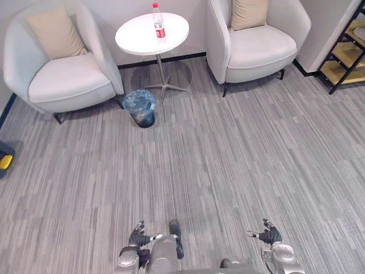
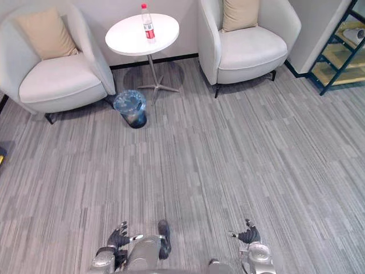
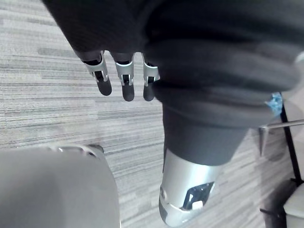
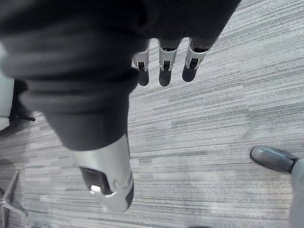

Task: Gather rubbish on tea table into small bin, then transfer packed bag to large trash can.

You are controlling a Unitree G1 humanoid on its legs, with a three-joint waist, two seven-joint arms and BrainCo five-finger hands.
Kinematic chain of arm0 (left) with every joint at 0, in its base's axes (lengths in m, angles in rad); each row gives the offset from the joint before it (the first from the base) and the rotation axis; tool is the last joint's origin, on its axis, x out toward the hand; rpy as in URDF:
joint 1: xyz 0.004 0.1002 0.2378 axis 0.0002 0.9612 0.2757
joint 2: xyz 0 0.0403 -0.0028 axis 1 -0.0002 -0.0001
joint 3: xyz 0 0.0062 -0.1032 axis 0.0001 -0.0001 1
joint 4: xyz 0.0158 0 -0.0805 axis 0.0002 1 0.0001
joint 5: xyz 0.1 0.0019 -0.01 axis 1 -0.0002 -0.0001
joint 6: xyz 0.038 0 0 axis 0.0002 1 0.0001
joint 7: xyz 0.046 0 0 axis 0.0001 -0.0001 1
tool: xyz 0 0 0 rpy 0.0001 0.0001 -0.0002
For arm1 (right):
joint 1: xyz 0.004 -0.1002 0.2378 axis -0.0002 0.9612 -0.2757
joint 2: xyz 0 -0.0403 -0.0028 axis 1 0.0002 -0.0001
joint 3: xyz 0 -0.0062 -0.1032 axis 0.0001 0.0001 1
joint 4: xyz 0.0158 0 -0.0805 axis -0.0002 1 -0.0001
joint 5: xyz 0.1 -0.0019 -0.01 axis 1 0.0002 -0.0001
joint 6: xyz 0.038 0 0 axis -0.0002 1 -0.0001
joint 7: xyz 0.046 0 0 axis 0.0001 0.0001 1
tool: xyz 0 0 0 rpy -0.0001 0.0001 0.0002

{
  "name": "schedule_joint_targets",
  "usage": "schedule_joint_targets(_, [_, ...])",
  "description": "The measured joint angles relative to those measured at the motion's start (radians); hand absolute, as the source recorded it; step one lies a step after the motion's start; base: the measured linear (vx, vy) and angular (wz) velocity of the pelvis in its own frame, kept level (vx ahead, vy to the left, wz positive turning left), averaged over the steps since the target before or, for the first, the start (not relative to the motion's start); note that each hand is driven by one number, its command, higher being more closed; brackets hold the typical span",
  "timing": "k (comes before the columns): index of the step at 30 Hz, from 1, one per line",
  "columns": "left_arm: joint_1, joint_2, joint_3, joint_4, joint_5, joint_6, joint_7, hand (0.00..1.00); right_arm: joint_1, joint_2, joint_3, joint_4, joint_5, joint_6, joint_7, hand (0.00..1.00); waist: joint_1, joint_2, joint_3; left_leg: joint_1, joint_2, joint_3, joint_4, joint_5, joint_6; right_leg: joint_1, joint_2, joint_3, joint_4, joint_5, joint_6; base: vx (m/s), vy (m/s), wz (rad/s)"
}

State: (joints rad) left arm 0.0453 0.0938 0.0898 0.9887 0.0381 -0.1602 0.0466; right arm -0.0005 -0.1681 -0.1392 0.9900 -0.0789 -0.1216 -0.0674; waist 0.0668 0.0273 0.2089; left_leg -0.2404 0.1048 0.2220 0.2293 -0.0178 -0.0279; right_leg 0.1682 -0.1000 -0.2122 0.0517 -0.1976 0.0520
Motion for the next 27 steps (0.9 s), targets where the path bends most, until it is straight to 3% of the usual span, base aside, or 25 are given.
schedule_joint_targets(1, [-0.012, 0.021, 0.001, 0.000, 0.000, 0.000, 0.000, 0.00, 0.000, 0.003, 0.000, 0.011, -0.001, 0.000, 0.001, 0.00, 0.001, -0.028, 0.002, -0.017, -0.027, -0.001, 0.041, -0.037, 0.026, 0.004, -0.030, -0.008, 0.006, -0.009, 0.021, 0.41, 0.180, 0.22])
schedule_joint_targets(3, [-0.019, 0.029, 0.004, 0.004, -0.001, 0.003, -0.001, 0.00, 0.005, 0.002, -0.004, 0.020, -0.003, 0.001, 0.000, 0.00, 0.002, -0.047, 0.000, -0.023, -0.047, 0.005, 0.102, -0.090, 0.047, -0.005, -0.063, 0.003, 0.072, -0.021, 0.046, 0.40, 0.179, 0.13])
schedule_joint_targets(5, [-0.019, 0.031, 0.003, 0.016, -0.001, 0.005, -0.001, 0.00, -0.004, 0.003, -0.004, 0.020, -0.006, 0.001, 0.002, 0.00, 0.003, -0.046, 0.000, 0.032, -0.055, 0.023, 0.095, -0.128, 0.057, -0.087, -0.094, 0.046, 0.299, -0.024, 0.093, 0.39, 0.175, -0.13])
schedule_joint_targets(6, [-0.016, 0.035, -0.002, 0.024, -0.001, 0.008, -0.001, 0.00, -0.007, 0.006, 0.004, 0.018, -0.007, -0.001, 0.004, 0.00, -0.001, -0.047, -0.001, 0.085, -0.062, 0.025, 0.063, -0.149, 0.062, -0.165, -0.119, 0.075, 0.506, 0.020, 0.173, 0.38, 0.156, -0.09])
schedule_joint_targets(7, [-0.017, 0.039, -0.011, 0.025, -0.001, 0.012, -0.001, 0.00, -0.003, 0.010, 0.003, 0.018, -0.007, -0.003, 0.005, 0.00, -0.005, -0.047, 0.000, 0.128, -0.070, 0.021, 0.045, -0.160, 0.070, -0.218, -0.135, 0.089, 0.659, 0.021, 0.194, 0.39, 0.130, 0.11])
schedule_joint_targets(8, [-0.019, 0.043, -0.020, 0.025, -0.001, 0.017, -0.001, 0.00, -0.001, 0.010, 0.002, 0.018, -0.007, -0.003, 0.005, 0.00, -0.014, -0.051, 0.000, 0.175, -0.080, 0.011, 0.022, -0.172, 0.077, -0.260, -0.146, 0.080, 0.780, -0.004, 0.184, 0.32, 0.048, 0.36])
schedule_joint_targets(10, [-0.018, 0.049, -0.021, 0.024, -0.002, 0.019, -0.001, 0.00, 0.009, 0.007, 0.016, 0.018, -0.009, -0.003, 0.004, 0.00, -0.036, -0.048, 0.002, 0.276, -0.087, -0.008, -0.038, -0.176, 0.078, -0.336, -0.143, 0.039, 0.871, -0.051, 0.105, 0.46, 0.017, 0.37])
schedule_joint_targets(11, [-0.021, 0.051, -0.021, 0.024, -0.002, 0.020, 0.000, 0.00, 0.003, 0.006, 0.021, 0.018, -0.010, -0.003, 0.005, 0.00, -0.051, -0.042, 0.005, 0.318, -0.075, -0.016, -0.070, -0.175, 0.077, -0.383, -0.130, -0.015, 0.838, -0.073, 0.064, 0.42, -0.029, 0.24])
schedule_joint_targets(14, [-0.042, 0.052, -0.019, 0.022, -0.008, 0.020, 0.001, 0.00, 0.003, 0.003, 0.020, 0.017, -0.009, -0.006, 0.005, 0.00, -0.062, -0.016, 0.019, 0.362, -0.022, -0.034, -0.076, -0.175, 0.076, -0.468, -0.062, -0.084, 0.581, -0.076, 0.020, 0.44, -0.160, 0.31])
schedule_joint_targets(16, [-0.044, 0.059, -0.019, 0.022, -0.007, 0.019, 0.001, 0.00, 0.010, 0.004, 0.020, 0.016, -0.008, -0.005, 0.005, 0.00, -0.078, -0.025, 0.016, 0.389, -0.004, -0.054, -0.084, -0.181, 0.036, -0.477, -0.032, -0.083, 0.302, 0.051, 0.010, 0.40, -0.233, 0.54])
schedule_joint_targets(17, [-0.042, 0.070, -0.020, 0.023, -0.007, 0.019, 0.000, 0.00, 0.033, 0.004, 0.019, 0.016, -0.008, -0.005, 0.005, 0.00, -0.087, -0.052, 0.017, 0.425, -0.012, -0.066, -0.095, -0.203, -0.019, -0.454, -0.029, -0.065, 0.166, 0.269, 0.006, 0.47, -0.280, 0.40])
schedule_joint_targets(18, [-0.046, 0.055, -0.018, 0.037, -0.006, 0.020, 0.001, 0.00, 0.021, -0.015, 0.010, 0.025, -0.008, 0.001, 0.003, 0.00, -0.085, -0.019, 0.024, 0.449, 0.029, -0.081, -0.110, -0.221, -0.047, -0.447, 0.006, -0.074, 0.200, 0.291, -0.073, 0.46, -0.268, 0.24])
schedule_joint_targets(20, [-0.052, 0.053, -0.018, 0.042, -0.005, 0.019, -0.002, 0.00, -0.002, -0.013, -0.012, 0.015, -0.008, -0.001, 0.003, 0.00, -0.090, -0.019, 0.028, 0.462, 0.047, -0.084, -0.105, -0.185, -0.081, -0.472, 0.015, -0.074, 0.292, 0.187, -0.083, 0.41, -0.277, -0.06])
schedule_joint_targets(21, [-0.051, 0.048, -0.018, 0.043, -0.004, 0.019, -0.002, 0.00, -0.001, -0.013, -0.017, 0.015, -0.008, -0.002, 0.003, 0.00, -0.095, -0.017, 0.027, 0.461, 0.056, -0.087, -0.086, -0.182, -0.087, -0.467, 0.017, -0.078, 0.306, 0.165, -0.088, 0.40, -0.295, 0.11])
schedule_joint_targets(22, [-0.051, 0.040, -0.017, 0.043, -0.004, 0.019, -0.003, 0.00, 0.006, -0.009, -0.023, 0.016, -0.008, 0.000, 0.004, 0.00, -0.101, -0.015, 0.027, 0.445, 0.076, -0.091, -0.004, -0.176, -0.100, -0.437, 0.027, -0.091, 0.310, 0.128, -0.088, 0.37, -0.264, 0.27])
schedule_joint_targets(23, [-0.049, 0.024, 0.000, 0.040, -0.004, 0.019, -0.002, 0.00, 0.025, 0.000, -0.019, 0.010, -0.007, 0.000, 0.004, 0.00, -0.098, -0.015, 0.027, 0.365, 0.113, -0.116, 0.215, -0.157, -0.139, -0.372, 0.050, -0.103, 0.267, 0.108, -0.086, 0.37, -0.245, 0.23])
schedule_joint_targets(25, [-0.042, 0.012, 0.002, 0.034, -0.004, 0.019, -0.003, 0.00, 0.039, 0.006, -0.006, -0.012, -0.006, 0.001, 0.003, 0.00, -0.094, -0.009, 0.028, 0.267, 0.151, -0.144, 0.436, -0.116, -0.199, -0.316, 0.073, -0.111, 0.222, 0.098, -0.099, 0.25, -0.123, 0.08])
schedule_joint_targets(27, [-0.034, -0.012, 0.007, 0.018, -0.006, 0.020, -0.004, 0.00, 0.062, 0.018, 0.002, -0.043, -0.001, -0.001, 0.002, 0.00, -0.077, -0.001, 0.029, 0.120, 0.212, -0.127, 0.706, -0.139, -0.165, -0.231, 0.106, -0.109, 0.170, 0.090, -0.121, 0.29, -0.063, -0.11])
